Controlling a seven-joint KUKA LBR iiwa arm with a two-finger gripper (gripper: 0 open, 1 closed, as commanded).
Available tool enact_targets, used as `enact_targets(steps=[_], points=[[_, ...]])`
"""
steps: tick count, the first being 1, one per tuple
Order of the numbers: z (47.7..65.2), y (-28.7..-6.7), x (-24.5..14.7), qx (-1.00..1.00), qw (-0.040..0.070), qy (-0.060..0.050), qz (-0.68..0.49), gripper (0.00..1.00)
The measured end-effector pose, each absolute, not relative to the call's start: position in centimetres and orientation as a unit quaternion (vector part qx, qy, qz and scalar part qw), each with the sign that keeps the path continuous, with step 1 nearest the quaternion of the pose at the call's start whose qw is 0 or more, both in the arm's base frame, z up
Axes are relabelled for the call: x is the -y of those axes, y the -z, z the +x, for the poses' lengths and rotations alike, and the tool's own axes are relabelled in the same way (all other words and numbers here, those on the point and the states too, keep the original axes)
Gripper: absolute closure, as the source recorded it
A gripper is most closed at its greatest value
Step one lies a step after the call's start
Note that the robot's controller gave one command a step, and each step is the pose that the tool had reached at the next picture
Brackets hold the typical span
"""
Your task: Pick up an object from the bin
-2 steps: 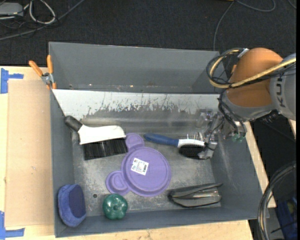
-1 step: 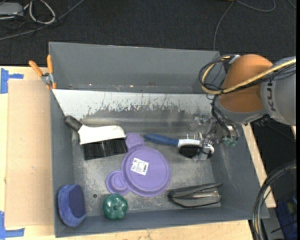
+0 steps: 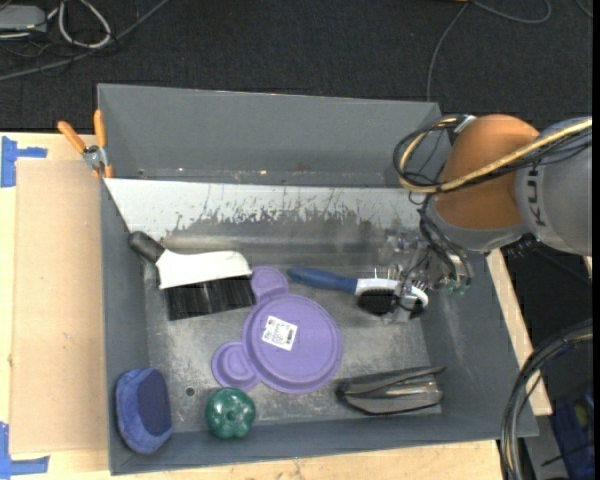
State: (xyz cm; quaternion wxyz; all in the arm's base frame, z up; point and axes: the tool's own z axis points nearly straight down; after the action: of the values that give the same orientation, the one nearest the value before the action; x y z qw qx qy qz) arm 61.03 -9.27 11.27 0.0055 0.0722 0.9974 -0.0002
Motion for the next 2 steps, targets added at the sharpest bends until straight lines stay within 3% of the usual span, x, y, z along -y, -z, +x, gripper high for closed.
enact_targets(steps=[1,2], points=[[60.8,-9.7,8.6,-0.997,0.001,0.000,0.071,0.00],[61.0,-8.6,11.3,-0.999,0.003,0.000,0.034,0.00]])
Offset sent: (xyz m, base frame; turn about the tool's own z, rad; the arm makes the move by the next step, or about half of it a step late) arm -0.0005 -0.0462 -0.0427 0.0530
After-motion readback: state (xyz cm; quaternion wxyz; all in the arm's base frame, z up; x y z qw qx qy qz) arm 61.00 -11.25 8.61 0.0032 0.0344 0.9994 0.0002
